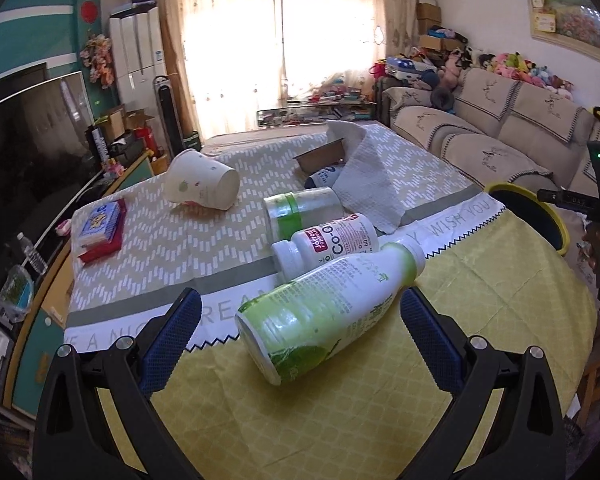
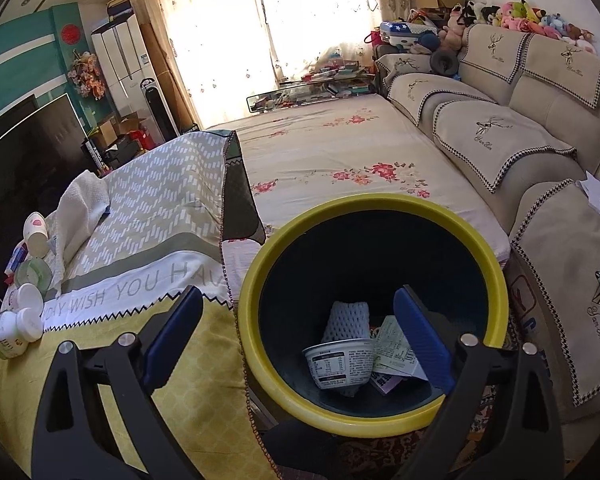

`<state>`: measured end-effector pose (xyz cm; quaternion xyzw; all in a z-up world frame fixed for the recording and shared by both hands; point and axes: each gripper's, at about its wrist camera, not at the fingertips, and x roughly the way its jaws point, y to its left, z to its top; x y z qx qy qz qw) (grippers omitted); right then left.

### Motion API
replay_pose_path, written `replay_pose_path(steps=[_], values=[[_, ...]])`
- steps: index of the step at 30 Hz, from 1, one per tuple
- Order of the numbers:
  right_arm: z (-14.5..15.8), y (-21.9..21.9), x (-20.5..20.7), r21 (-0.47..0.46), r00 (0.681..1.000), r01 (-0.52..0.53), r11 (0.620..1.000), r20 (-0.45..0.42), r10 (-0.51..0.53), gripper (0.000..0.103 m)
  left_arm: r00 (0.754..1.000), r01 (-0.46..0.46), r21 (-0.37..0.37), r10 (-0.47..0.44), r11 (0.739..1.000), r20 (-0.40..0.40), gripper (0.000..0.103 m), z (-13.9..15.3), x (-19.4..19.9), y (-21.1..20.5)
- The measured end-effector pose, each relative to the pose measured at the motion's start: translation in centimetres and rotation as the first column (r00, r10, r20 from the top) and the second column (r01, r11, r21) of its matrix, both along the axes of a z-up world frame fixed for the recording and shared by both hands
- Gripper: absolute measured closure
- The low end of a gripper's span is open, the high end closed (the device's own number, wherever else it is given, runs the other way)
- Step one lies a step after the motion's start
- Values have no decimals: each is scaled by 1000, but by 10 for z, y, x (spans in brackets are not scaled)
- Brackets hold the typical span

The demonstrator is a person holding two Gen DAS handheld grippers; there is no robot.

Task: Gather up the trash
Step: 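Grasp the green-labelled milk bottle with the left gripper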

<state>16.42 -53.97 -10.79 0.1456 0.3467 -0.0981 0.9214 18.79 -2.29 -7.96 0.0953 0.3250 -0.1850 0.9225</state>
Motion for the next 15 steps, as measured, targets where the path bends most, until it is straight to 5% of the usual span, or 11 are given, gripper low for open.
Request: replay_pose_path(steps=[7, 15], values=[[1, 4, 2, 3, 1000, -16, 1000, -4, 16, 12, 973, 196, -52, -201, 979, -112, 5, -15, 26, -1], [0, 1, 1, 18, 1000, -19, 1000, 2, 19, 12, 944, 266, -61, -272, 962, -187, 5, -20, 5, -22]])
